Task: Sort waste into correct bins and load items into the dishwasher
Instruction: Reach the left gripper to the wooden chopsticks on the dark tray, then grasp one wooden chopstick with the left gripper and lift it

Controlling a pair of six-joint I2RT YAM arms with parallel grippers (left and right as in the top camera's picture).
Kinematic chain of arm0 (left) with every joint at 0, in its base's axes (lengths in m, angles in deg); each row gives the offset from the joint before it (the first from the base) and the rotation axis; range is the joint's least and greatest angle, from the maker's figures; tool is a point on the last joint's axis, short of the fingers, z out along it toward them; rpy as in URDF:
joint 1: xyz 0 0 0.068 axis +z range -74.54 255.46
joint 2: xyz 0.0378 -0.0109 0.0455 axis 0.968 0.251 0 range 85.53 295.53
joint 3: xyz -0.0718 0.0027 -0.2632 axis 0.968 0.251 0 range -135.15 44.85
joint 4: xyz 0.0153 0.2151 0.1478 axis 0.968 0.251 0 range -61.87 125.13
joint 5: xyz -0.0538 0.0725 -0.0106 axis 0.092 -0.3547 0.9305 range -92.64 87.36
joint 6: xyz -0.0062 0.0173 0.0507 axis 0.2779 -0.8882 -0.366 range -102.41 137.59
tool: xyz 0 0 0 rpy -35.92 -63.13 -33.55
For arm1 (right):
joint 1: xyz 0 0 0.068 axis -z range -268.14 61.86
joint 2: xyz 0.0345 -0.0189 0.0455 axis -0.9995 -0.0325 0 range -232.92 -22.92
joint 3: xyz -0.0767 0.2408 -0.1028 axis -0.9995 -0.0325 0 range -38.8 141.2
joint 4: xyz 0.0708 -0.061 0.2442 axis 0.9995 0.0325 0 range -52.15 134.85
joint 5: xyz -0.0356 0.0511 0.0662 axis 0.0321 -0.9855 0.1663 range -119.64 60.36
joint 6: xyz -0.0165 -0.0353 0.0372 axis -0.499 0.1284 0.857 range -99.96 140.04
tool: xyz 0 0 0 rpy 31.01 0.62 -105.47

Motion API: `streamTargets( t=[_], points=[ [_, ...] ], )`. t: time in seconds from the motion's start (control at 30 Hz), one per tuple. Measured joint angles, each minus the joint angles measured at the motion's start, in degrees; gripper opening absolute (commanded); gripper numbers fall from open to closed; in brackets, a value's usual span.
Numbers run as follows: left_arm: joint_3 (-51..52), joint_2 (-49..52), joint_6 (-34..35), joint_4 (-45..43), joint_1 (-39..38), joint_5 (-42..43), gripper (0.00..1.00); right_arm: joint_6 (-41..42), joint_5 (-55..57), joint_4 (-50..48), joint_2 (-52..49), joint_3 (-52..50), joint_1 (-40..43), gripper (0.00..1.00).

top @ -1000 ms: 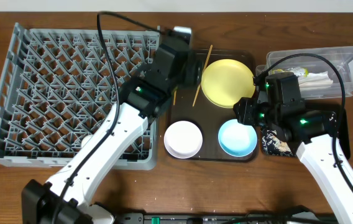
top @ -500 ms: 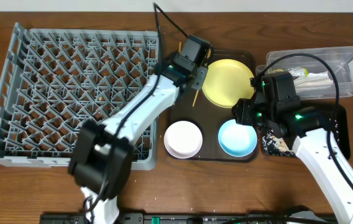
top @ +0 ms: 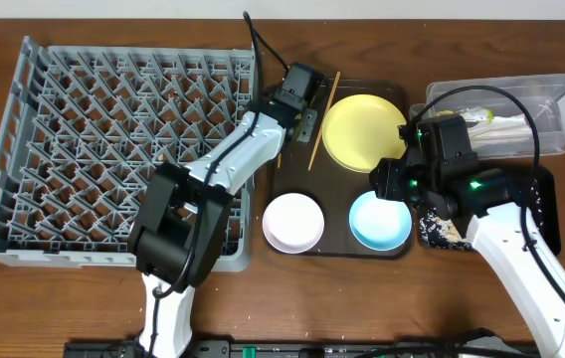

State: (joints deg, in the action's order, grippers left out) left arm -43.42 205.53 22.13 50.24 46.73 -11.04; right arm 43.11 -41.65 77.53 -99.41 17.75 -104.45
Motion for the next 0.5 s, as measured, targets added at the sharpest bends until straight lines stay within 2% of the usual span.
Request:
streamTargets(
  t=[0.5],
  points=[
    [-0.1,6.0,0.2,-1.9,0.6,-0.2,0.41,0.0,0.0,0.0,0.0,0.0,0.0,0.51]
  ],
)
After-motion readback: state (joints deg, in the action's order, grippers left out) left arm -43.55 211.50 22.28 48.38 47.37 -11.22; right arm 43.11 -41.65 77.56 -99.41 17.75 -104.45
